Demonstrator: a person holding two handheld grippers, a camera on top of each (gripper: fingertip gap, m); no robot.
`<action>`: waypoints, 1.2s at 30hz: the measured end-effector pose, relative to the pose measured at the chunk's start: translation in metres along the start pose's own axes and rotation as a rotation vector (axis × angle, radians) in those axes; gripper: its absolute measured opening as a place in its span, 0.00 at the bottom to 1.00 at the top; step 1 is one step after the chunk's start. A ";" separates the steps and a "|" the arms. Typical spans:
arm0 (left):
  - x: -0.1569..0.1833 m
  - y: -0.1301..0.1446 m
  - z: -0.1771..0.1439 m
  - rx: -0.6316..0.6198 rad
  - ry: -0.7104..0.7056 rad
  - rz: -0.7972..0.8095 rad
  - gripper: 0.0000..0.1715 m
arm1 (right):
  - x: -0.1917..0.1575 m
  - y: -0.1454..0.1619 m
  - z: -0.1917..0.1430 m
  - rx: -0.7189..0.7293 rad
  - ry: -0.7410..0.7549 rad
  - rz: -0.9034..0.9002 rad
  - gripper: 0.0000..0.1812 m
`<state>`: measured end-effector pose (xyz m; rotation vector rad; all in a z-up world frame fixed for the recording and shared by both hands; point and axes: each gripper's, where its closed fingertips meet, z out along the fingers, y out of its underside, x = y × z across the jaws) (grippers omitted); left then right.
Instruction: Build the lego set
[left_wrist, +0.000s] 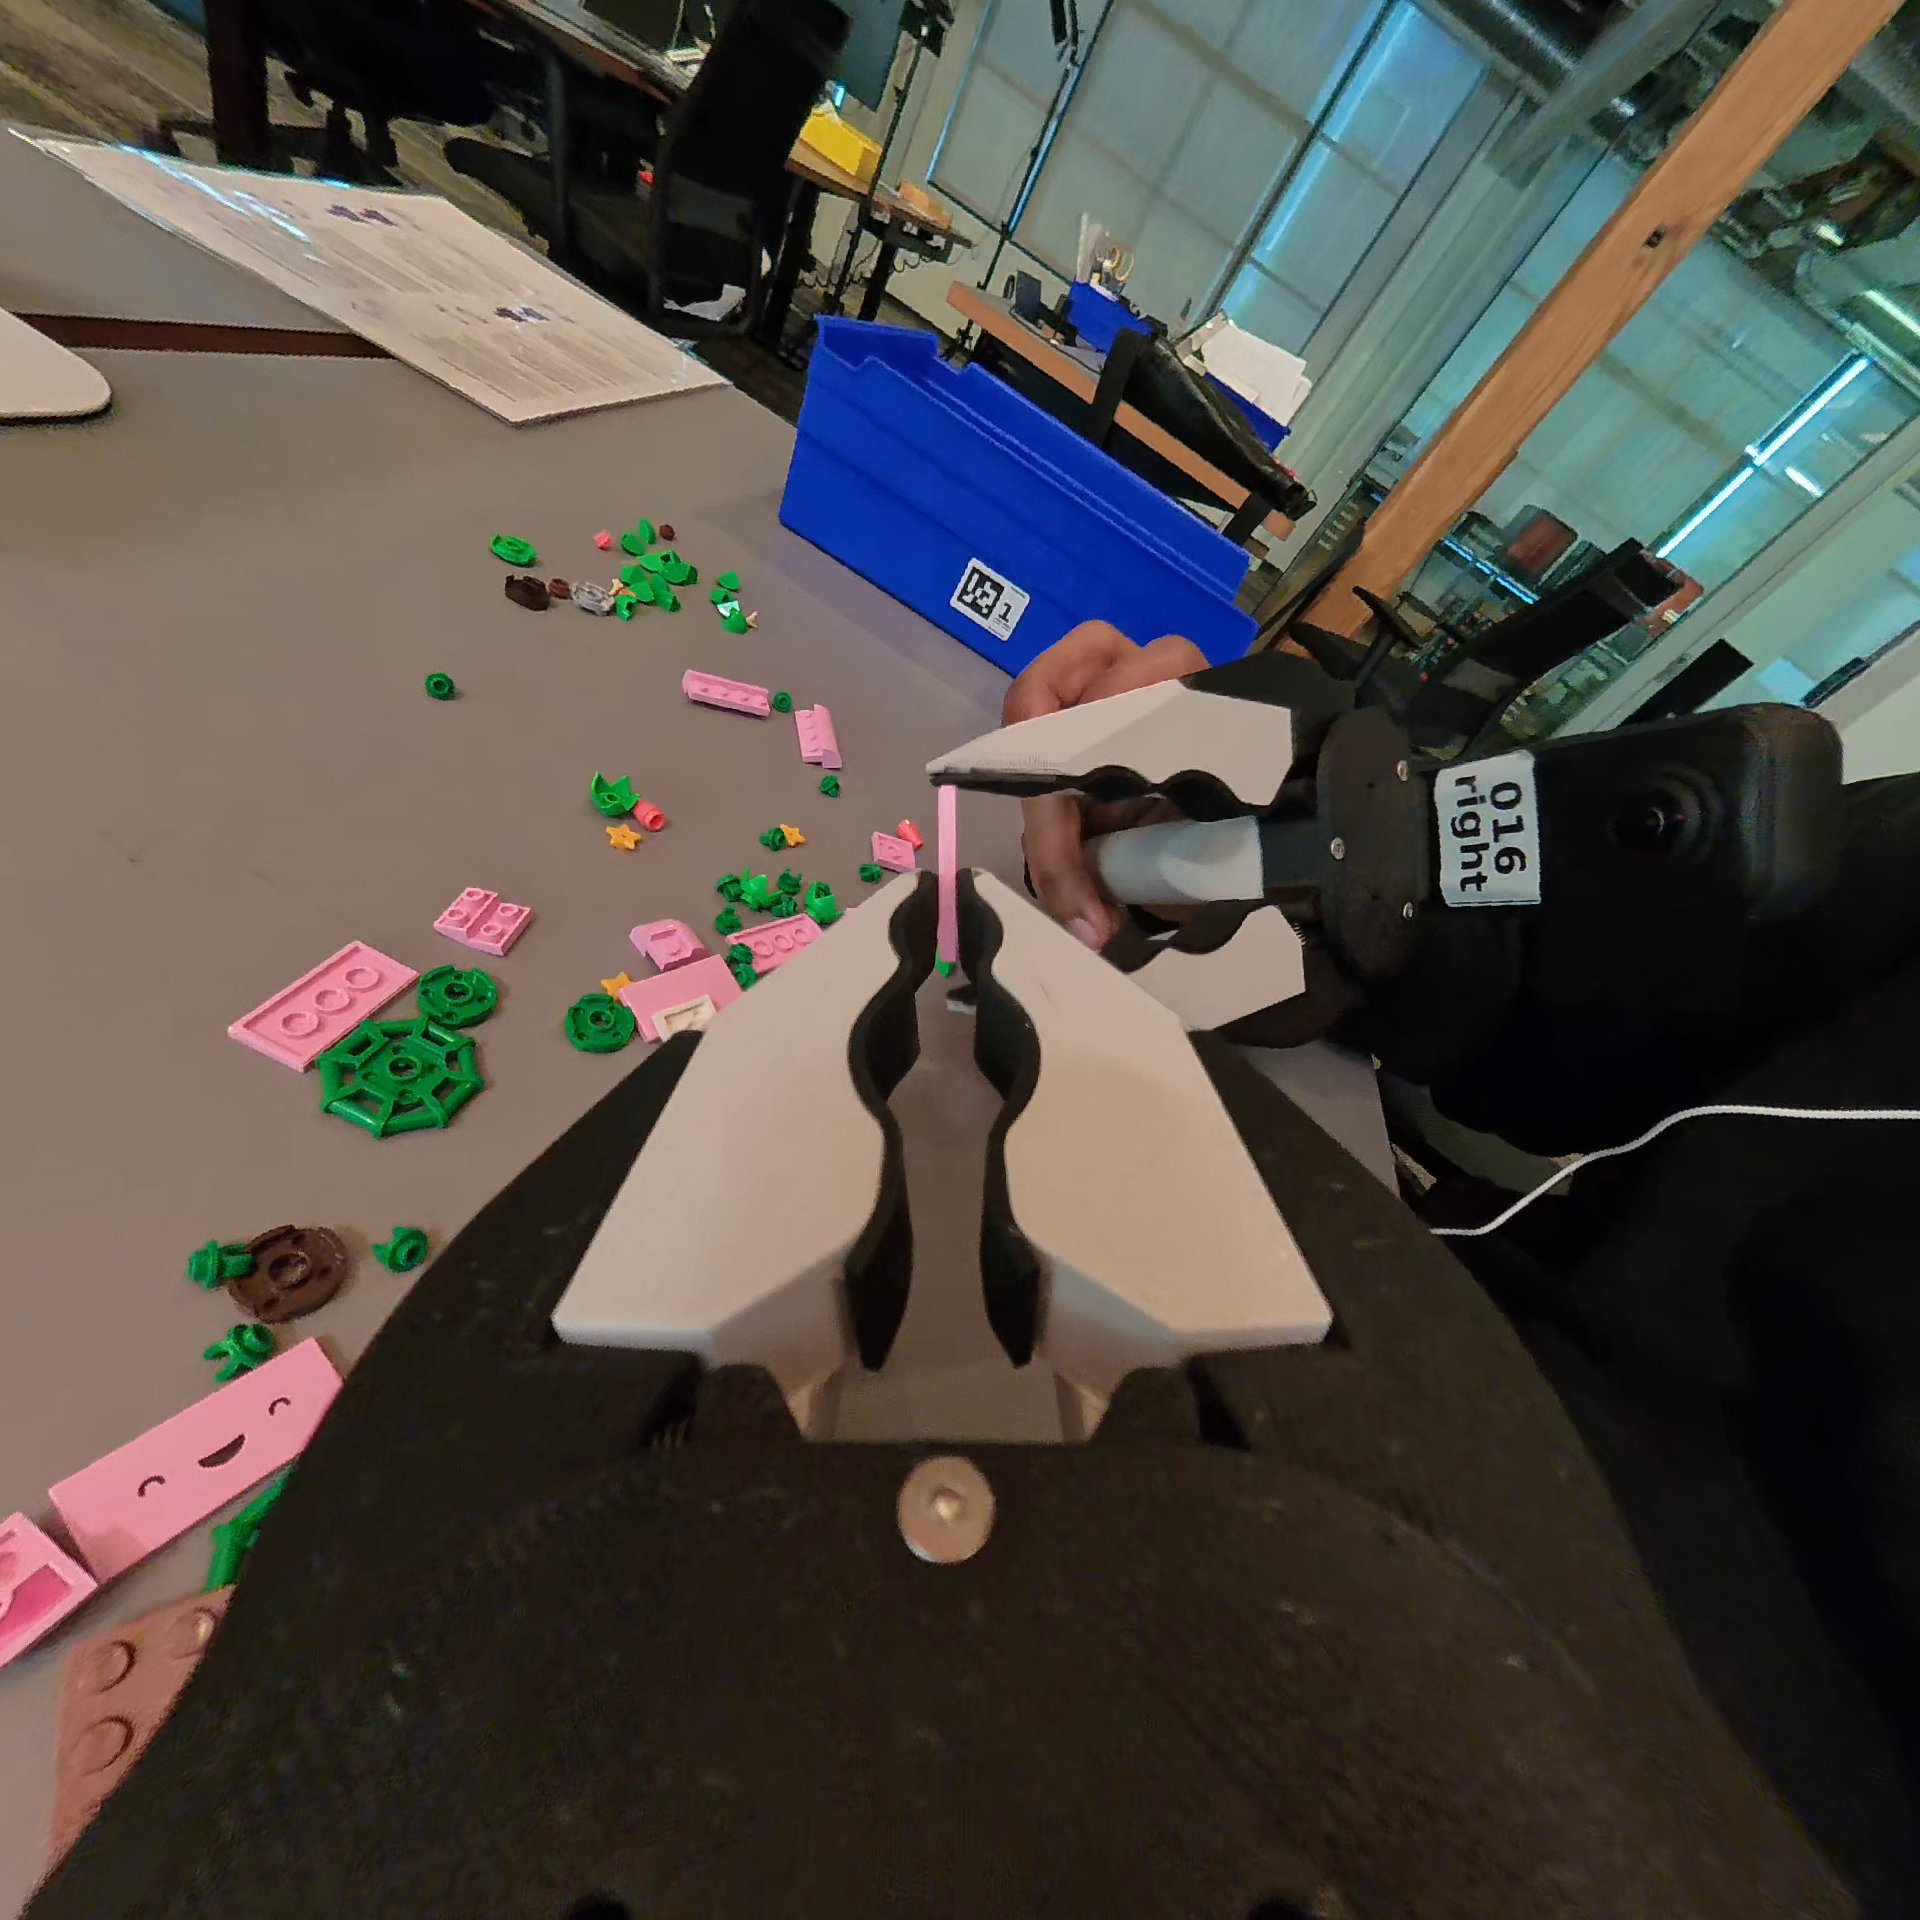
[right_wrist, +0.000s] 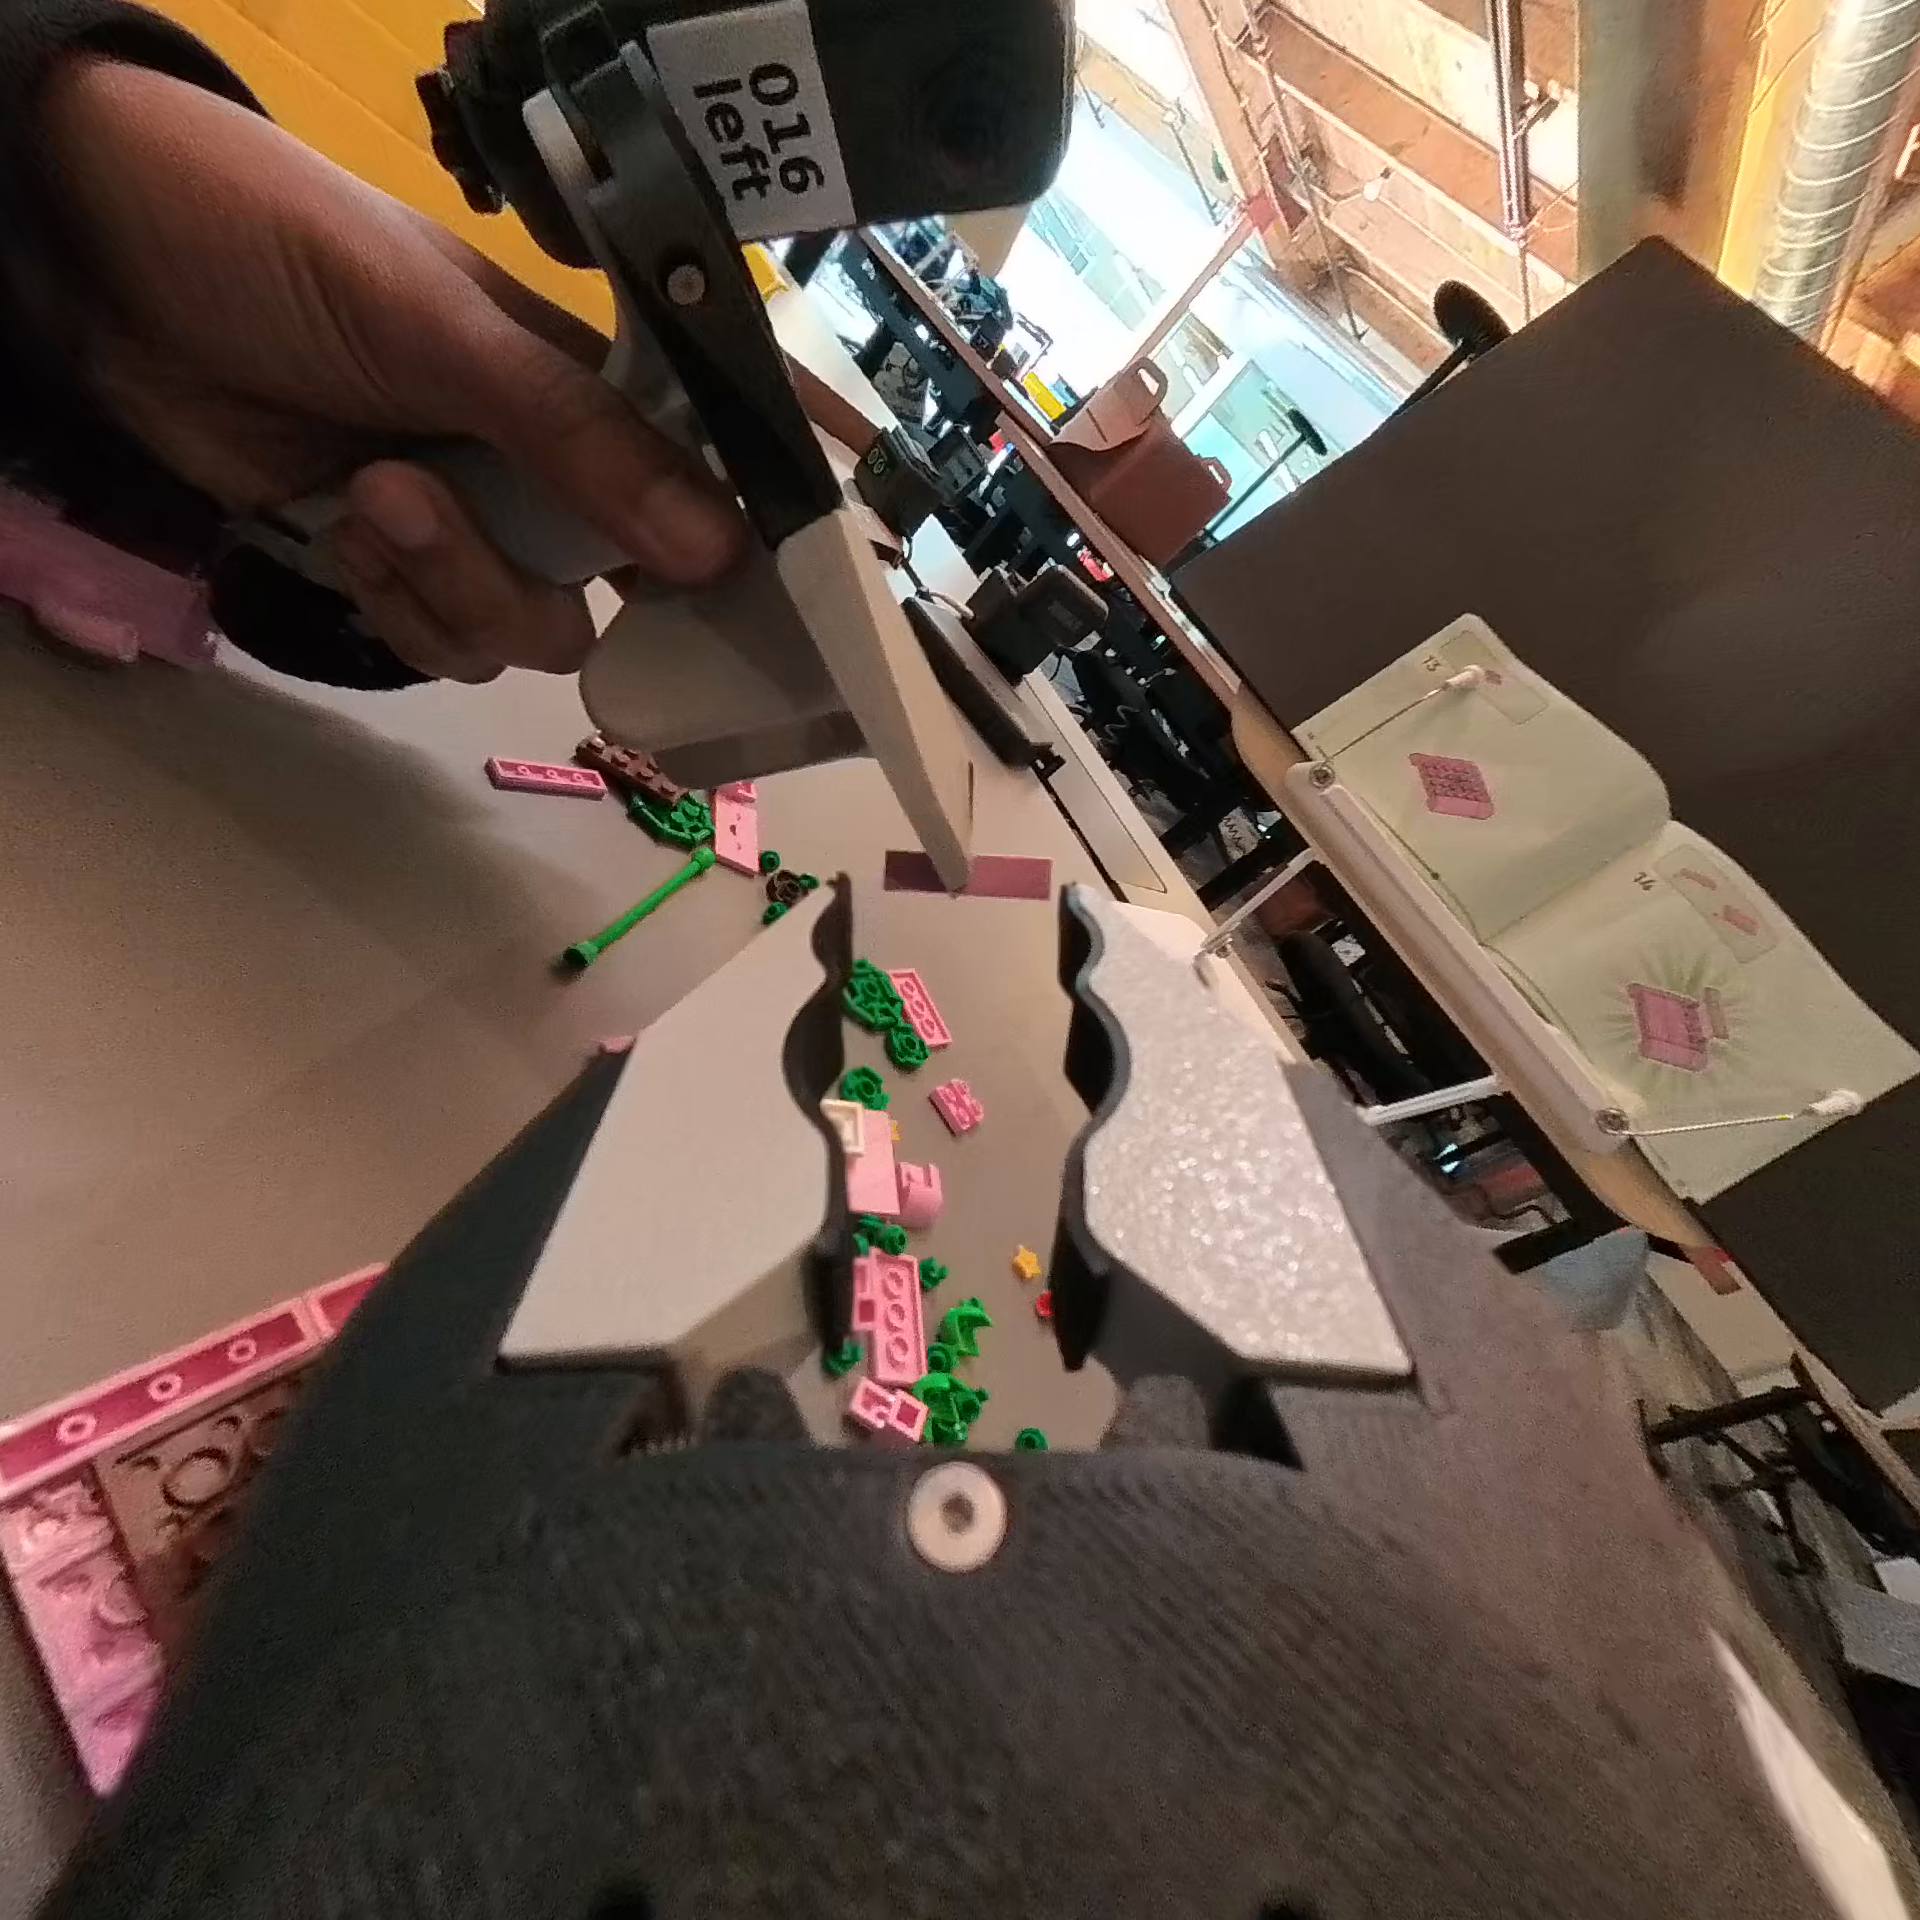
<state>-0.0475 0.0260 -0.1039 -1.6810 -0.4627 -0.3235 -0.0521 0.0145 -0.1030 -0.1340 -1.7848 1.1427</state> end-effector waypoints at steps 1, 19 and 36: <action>0.000 0.001 0.000 -0.004 -0.004 0.005 0.01 | 0.000 0.000 0.000 0.001 -0.001 0.002 0.21; 0.000 0.006 0.002 -0.038 -0.015 0.048 0.01 | -0.001 0.000 0.000 -0.011 -0.031 -0.016 0.17; 0.036 0.068 0.019 -0.400 0.163 0.057 0.40 | 0.052 0.024 -0.046 -0.078 -0.004 0.408 0.16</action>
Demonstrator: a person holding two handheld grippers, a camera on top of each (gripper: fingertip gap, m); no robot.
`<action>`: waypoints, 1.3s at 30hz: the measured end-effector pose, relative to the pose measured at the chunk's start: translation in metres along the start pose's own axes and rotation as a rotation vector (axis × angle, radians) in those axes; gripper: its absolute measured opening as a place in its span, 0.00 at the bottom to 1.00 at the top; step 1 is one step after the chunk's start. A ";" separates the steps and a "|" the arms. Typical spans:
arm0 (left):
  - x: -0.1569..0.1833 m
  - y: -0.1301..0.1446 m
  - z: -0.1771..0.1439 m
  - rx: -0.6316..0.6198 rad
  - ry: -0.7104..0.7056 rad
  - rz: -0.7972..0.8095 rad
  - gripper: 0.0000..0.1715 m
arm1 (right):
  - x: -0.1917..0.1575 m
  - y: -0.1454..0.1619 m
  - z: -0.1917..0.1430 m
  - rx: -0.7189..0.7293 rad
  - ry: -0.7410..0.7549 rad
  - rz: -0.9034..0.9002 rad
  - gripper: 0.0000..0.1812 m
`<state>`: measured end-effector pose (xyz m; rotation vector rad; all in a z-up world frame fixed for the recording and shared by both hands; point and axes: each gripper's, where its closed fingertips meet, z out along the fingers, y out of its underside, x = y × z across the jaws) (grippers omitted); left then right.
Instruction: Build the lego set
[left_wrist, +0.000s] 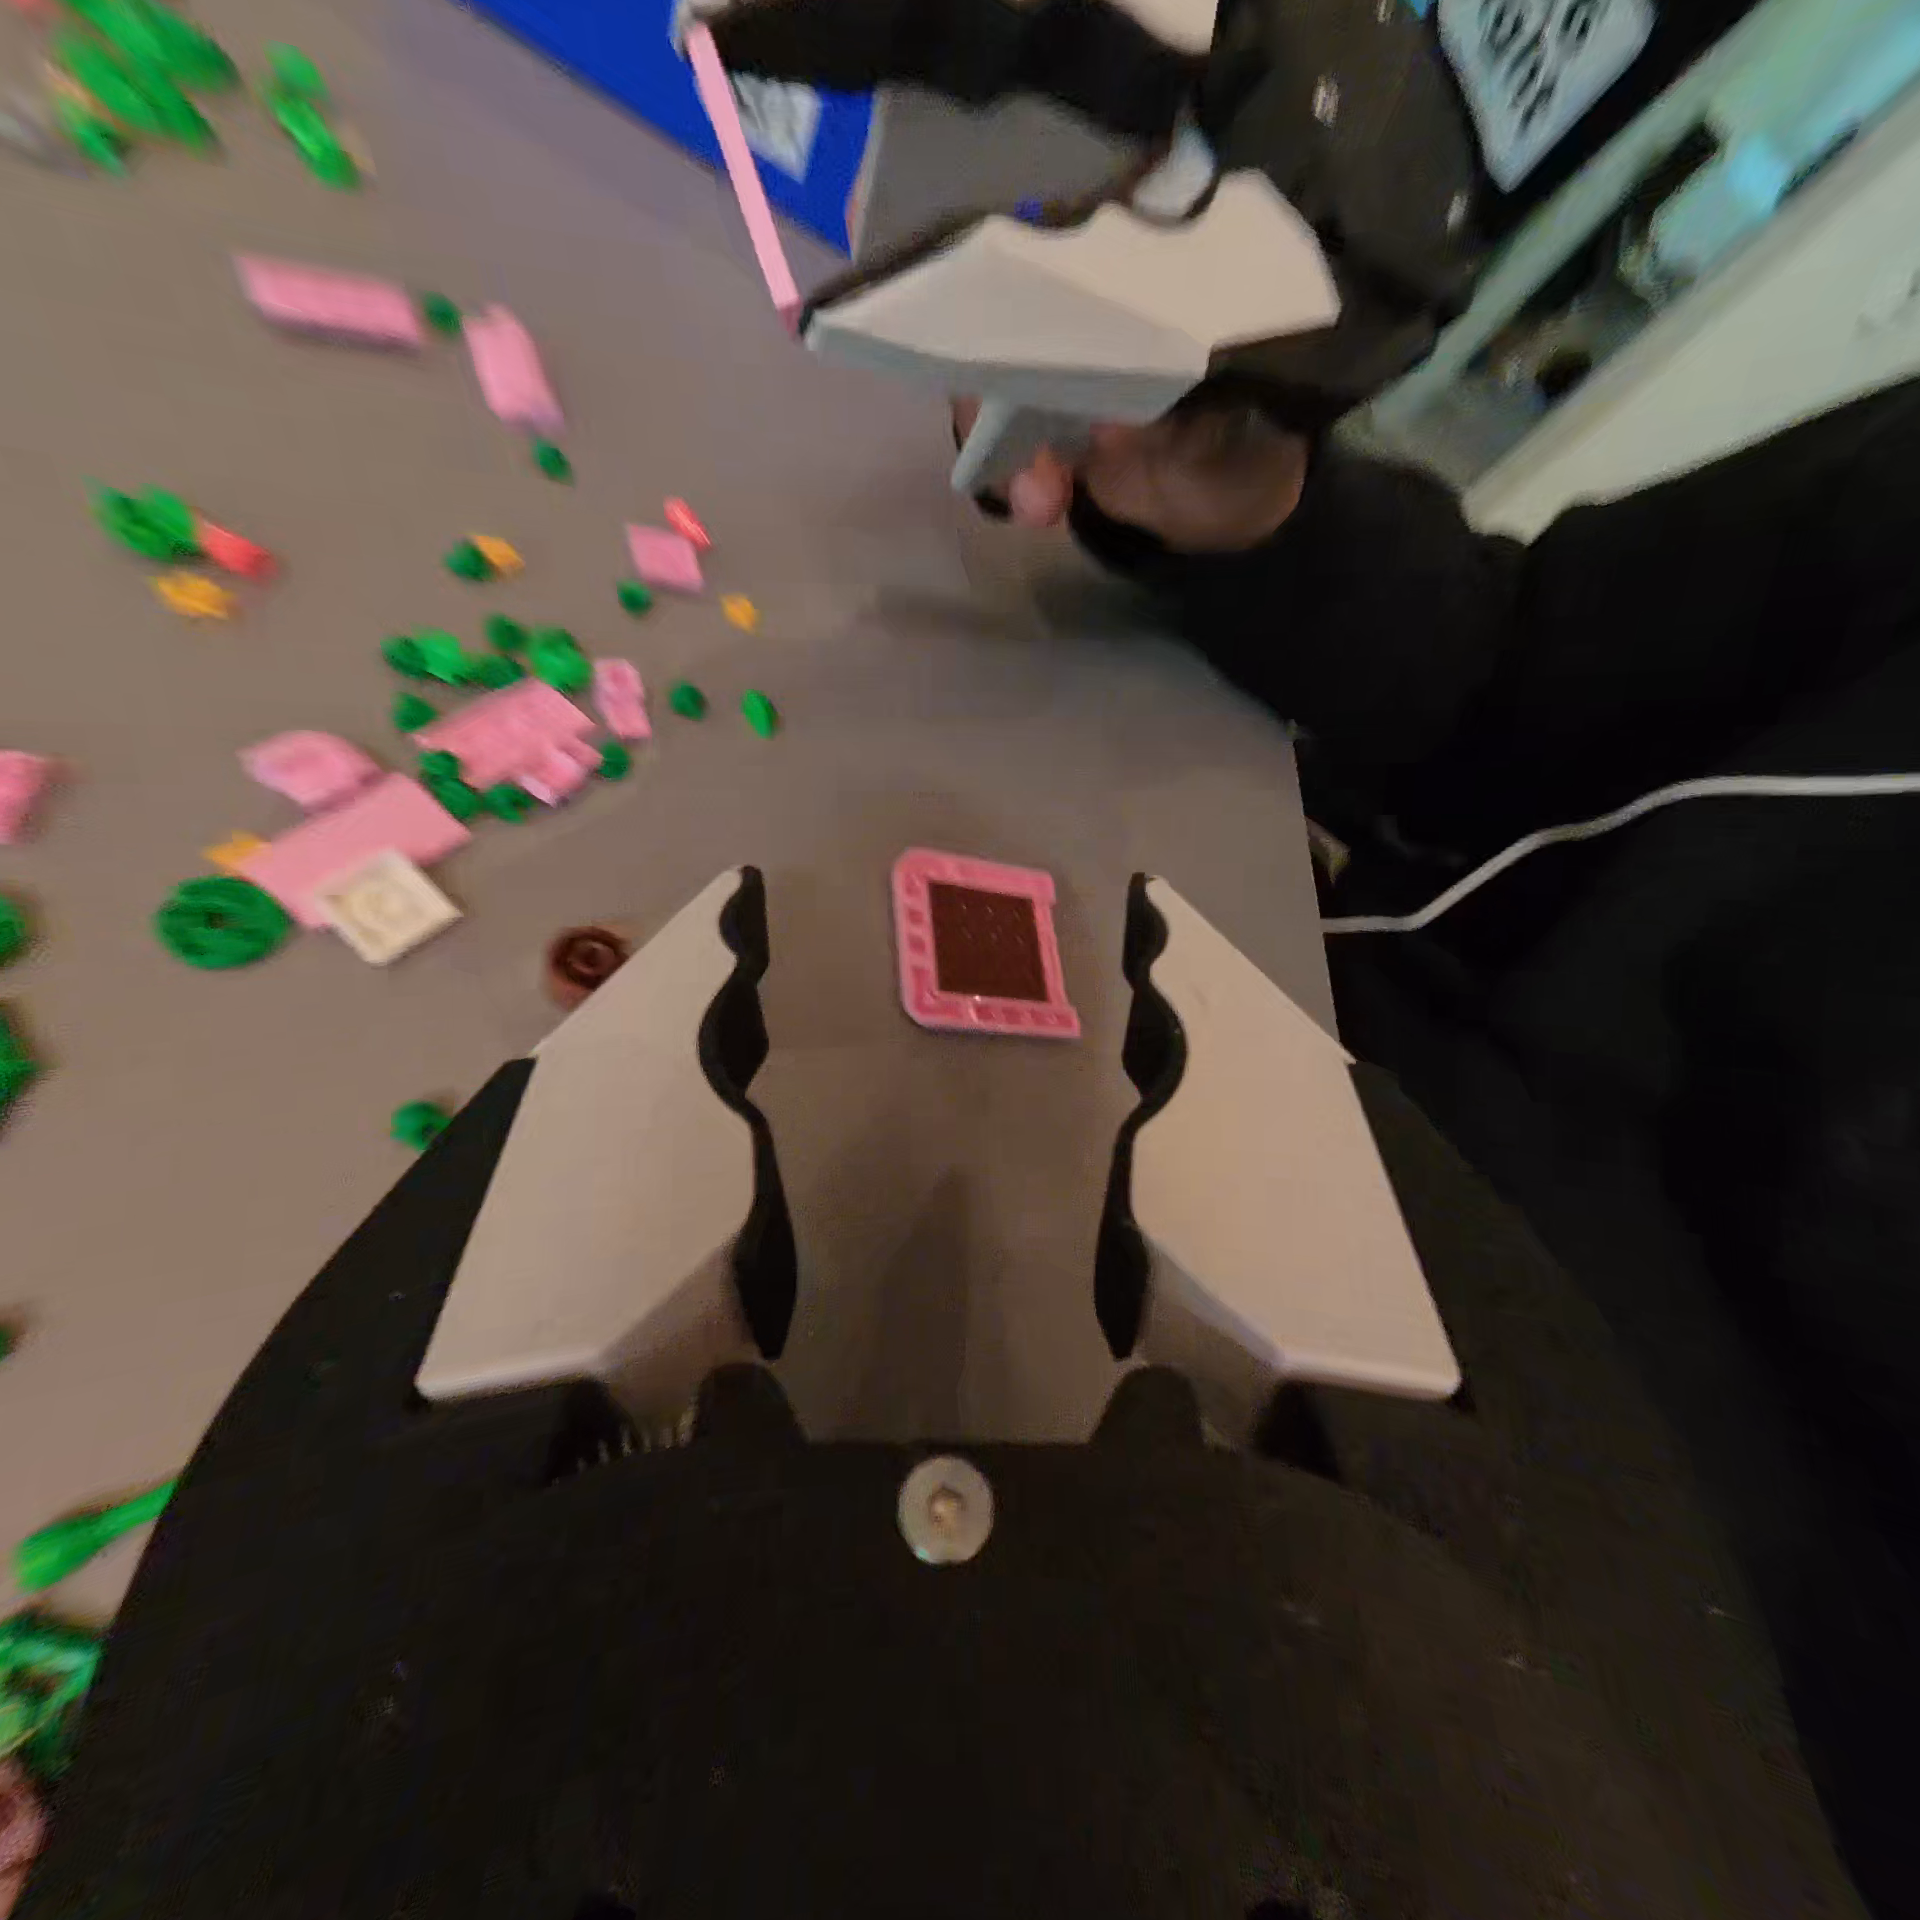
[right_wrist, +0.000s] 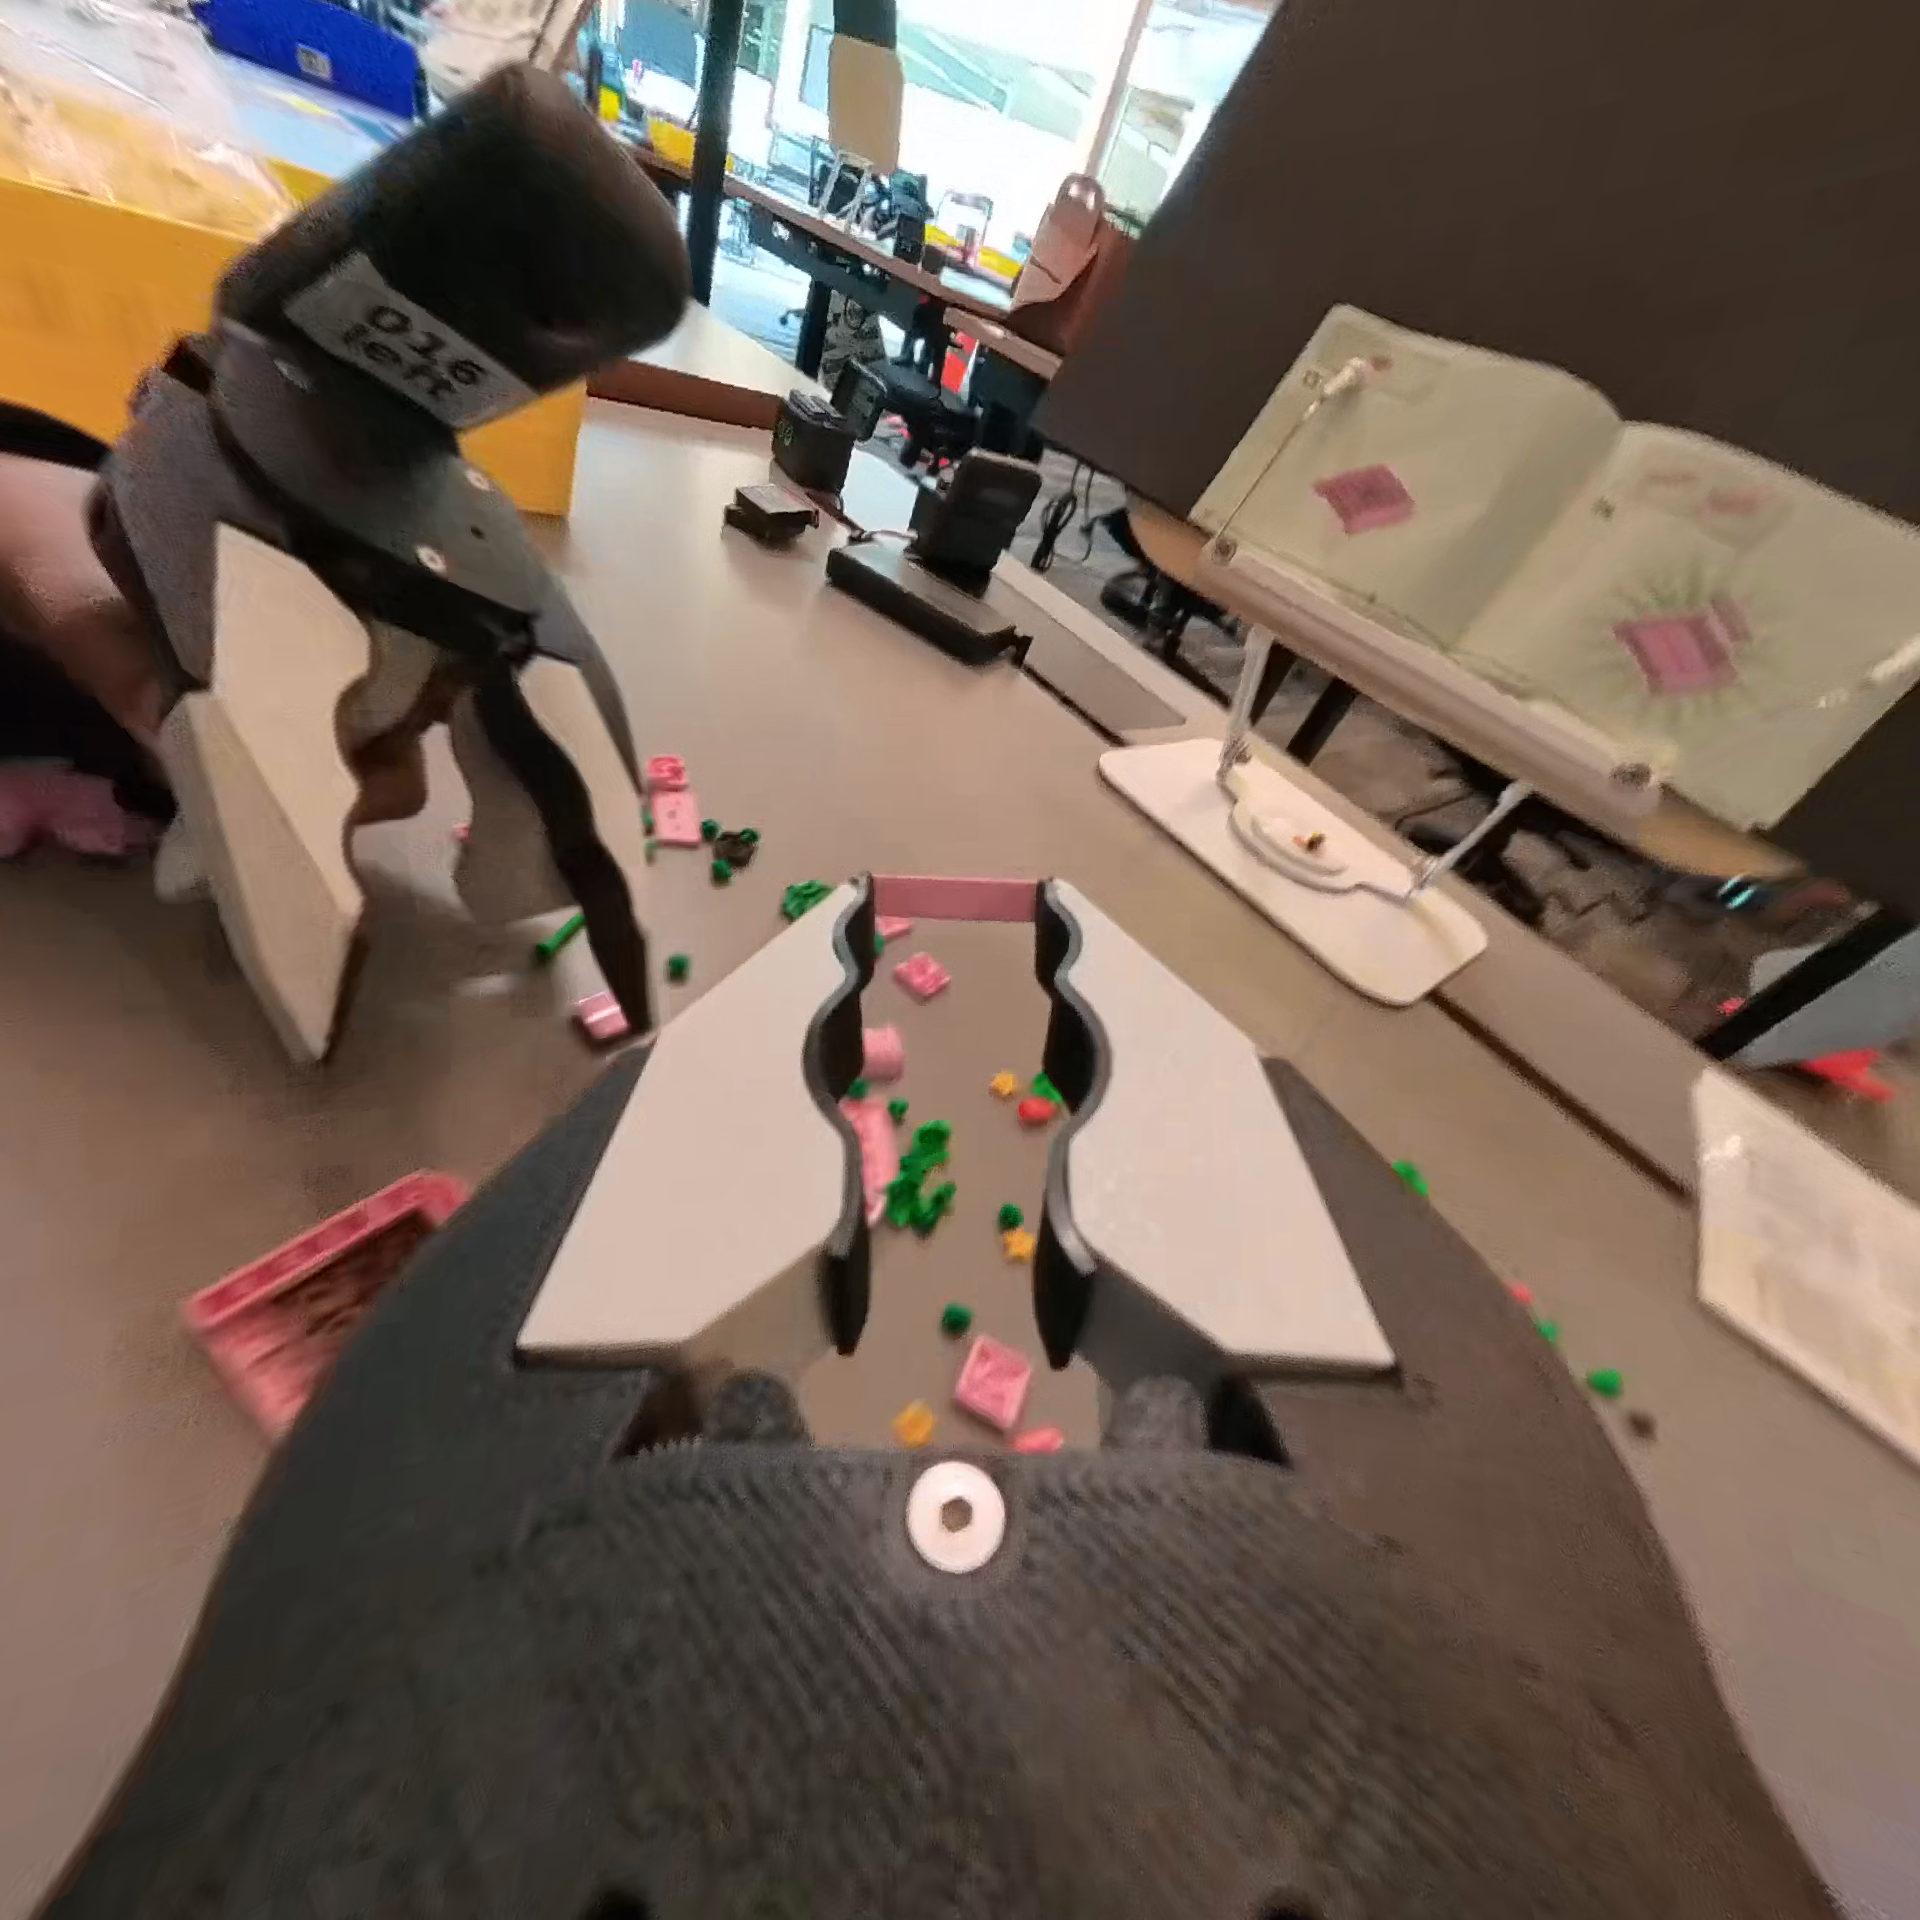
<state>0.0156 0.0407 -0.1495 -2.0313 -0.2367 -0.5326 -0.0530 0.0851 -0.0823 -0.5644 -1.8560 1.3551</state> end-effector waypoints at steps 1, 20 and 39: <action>0.005 0.008 0.006 -0.057 0.012 0.009 0.41 | -0.008 0.006 -0.007 -0.024 -0.022 0.038 0.16; 0.046 0.055 0.024 -0.391 0.100 -0.028 0.33 | -0.112 0.063 -0.063 -0.465 -0.309 0.347 0.16; 0.038 0.061 0.025 -0.386 0.120 -0.044 0.16 | -0.140 0.072 -0.051 -0.625 -0.482 0.193 0.17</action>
